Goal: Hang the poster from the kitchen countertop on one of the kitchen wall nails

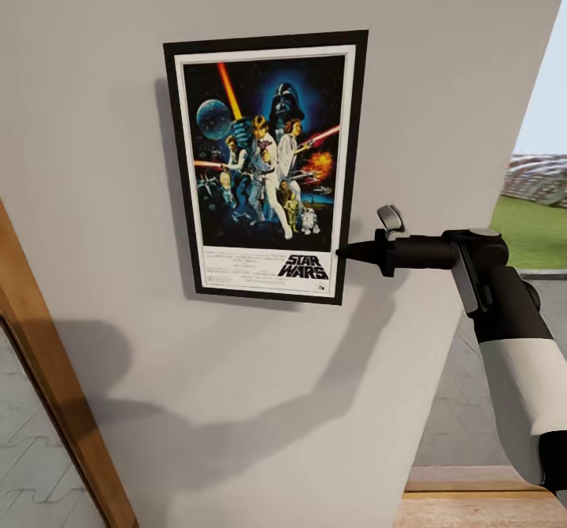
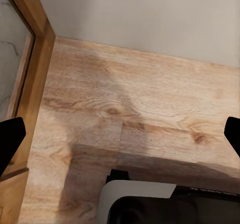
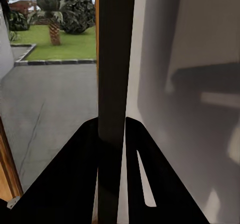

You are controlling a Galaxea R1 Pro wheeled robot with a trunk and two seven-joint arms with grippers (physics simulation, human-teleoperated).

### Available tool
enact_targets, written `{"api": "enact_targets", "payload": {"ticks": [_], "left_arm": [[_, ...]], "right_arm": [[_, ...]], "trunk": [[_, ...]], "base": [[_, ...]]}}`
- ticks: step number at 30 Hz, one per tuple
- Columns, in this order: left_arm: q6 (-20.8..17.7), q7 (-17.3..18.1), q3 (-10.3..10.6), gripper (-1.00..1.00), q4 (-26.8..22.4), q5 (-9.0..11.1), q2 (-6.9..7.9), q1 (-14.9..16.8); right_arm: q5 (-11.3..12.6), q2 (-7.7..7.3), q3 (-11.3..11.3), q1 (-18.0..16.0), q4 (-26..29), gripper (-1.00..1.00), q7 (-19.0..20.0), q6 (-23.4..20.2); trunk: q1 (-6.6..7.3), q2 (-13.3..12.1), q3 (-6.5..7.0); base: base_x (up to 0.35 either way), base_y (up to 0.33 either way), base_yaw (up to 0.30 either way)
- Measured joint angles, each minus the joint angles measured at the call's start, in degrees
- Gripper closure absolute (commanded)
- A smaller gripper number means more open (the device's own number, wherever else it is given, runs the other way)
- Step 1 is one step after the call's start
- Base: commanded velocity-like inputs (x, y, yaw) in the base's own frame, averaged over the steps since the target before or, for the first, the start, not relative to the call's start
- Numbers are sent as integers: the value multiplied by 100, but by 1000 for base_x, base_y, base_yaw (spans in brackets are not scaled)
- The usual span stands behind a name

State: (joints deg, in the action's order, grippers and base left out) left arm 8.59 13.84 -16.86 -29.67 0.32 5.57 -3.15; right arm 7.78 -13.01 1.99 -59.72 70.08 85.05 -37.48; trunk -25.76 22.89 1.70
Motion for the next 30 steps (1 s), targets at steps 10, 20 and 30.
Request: {"api": "enact_targets", "payload": {"ticks": [10,20,30], "left_arm": [[0,1,0,-100,0,0,0,0],[-1,4,-1,-100,-1,0,0,0],[0,1,0,-100,0,0,0,0]], "right_arm": [[3,-3,0,-2,-3,100,0,0],[4,-3,0,-1,-6,100,0,0],[3,-3,0,-2,-9,100,0,0]], "trunk": [[0,0,0],[0,0,0],[0,0,0]], "base": [[0,95,0],[0,35,0],[0,66,0]]}}
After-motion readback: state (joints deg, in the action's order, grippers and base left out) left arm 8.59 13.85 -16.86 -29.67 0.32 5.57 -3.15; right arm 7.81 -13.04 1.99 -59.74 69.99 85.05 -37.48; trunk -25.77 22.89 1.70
